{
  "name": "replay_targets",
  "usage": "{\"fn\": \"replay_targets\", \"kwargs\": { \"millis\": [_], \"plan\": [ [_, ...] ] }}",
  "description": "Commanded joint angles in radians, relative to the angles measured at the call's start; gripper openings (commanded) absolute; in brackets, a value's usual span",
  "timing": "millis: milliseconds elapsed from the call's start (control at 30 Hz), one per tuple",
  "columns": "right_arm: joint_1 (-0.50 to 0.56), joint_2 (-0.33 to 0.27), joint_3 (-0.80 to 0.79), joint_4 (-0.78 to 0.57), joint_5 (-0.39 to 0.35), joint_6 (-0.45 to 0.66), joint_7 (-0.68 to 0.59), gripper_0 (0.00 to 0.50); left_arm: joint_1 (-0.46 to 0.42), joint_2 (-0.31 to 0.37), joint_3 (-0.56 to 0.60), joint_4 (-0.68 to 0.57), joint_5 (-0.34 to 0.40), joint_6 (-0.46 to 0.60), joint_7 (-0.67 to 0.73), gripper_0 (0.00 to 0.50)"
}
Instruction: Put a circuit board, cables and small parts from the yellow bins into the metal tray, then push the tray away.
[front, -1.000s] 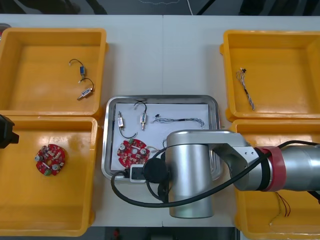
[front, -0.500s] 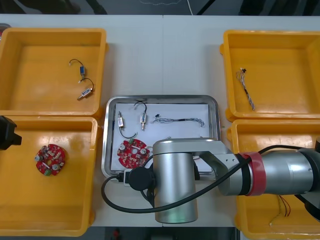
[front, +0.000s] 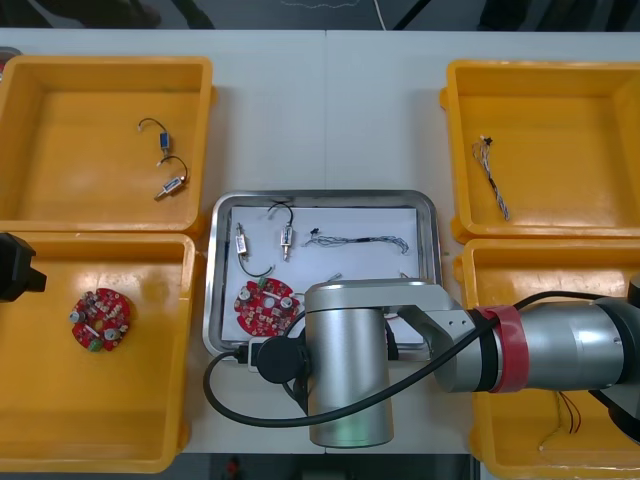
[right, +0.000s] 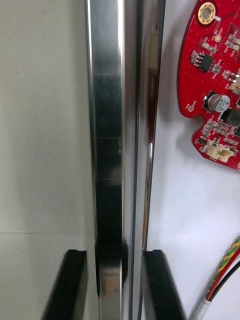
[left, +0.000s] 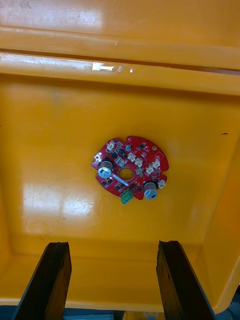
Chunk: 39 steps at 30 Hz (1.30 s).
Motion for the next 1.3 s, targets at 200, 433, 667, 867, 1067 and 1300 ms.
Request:
{"fn": "replay_targets", "kwargs": {
  "millis": [200,433,667,867,1067,1300],
  "plan": [
    [-0.028,0.024,0.014,-0.011,0.055,-0.010,-0.009,0.000,0.026,0.040,0.032,-0.028,0.009,0.006,-0.086,0.500],
    [-0.083,-0.001,0.013,-0.011,0.055,-0.014,-0.004,0.000,0.026,0.040,0.032,-0.028,0.009,0.006,-0.086,0.500],
    [-0.154,-0.016,0.011,0.017,0.053,-0.014,-0.003,0.000,0.026,0.040,0.032,-0.028,0.009,0.006,-0.086,0.500],
    [-0.181,-0.016,-0.021,0.055,0.053,-0.014,0.003,0.000,0.026,0.040,0.032,-0.028,0.009,0.006,-0.086,0.500],
    [-0.226,-0.013,-0.035,0.101,0.053,-0.017,0.019,0.000,0.026,0.040,0.032,-0.028,0.009,0.006,-0.086,0.500],
    [-0.296,0.007,-0.041,0.175,0.021,-0.023,0.036,0.000,0.026,0.040,0.032,-0.028,0.009,0.006,-0.086,0.500]
  ]
}}
